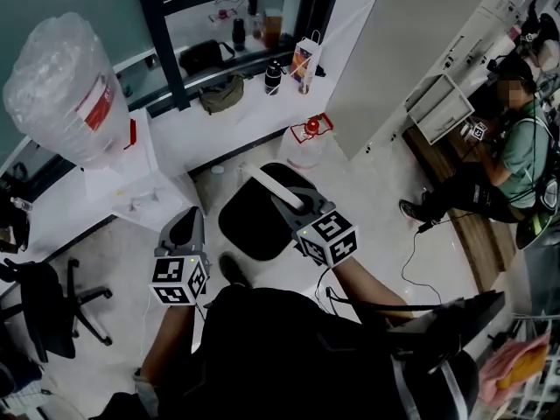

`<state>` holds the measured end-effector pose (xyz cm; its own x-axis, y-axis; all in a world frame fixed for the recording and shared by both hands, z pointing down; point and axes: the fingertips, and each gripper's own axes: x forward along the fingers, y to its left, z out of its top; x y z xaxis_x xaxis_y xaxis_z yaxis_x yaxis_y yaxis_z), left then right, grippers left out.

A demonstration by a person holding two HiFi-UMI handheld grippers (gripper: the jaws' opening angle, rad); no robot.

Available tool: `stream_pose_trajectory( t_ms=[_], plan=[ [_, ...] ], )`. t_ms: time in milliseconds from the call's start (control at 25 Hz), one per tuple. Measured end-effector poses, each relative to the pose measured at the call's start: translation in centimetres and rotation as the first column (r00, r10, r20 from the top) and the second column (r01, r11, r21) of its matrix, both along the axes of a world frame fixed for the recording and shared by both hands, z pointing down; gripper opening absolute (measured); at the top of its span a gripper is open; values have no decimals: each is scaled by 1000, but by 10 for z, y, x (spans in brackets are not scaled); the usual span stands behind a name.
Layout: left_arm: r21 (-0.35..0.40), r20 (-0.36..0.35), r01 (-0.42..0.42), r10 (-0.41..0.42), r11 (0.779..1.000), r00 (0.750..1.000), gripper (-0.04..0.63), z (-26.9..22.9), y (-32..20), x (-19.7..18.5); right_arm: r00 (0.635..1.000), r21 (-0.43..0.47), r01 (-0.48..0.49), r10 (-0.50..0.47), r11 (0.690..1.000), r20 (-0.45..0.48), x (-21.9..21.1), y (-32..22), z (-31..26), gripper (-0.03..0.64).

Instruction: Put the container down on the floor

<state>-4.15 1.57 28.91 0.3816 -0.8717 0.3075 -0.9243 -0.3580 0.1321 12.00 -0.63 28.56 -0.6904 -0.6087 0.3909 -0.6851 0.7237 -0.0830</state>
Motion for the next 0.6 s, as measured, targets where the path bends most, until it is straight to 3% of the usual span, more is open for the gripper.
stream_pose_trajectory(
  t_ms=[600],
  plan=[
    [-15, -56, -106, 105, 994, 993, 9, 15, -85, -39, 997, -34, -39, 36, 999, -68, -47, -73, 26, 20]
  ],
)
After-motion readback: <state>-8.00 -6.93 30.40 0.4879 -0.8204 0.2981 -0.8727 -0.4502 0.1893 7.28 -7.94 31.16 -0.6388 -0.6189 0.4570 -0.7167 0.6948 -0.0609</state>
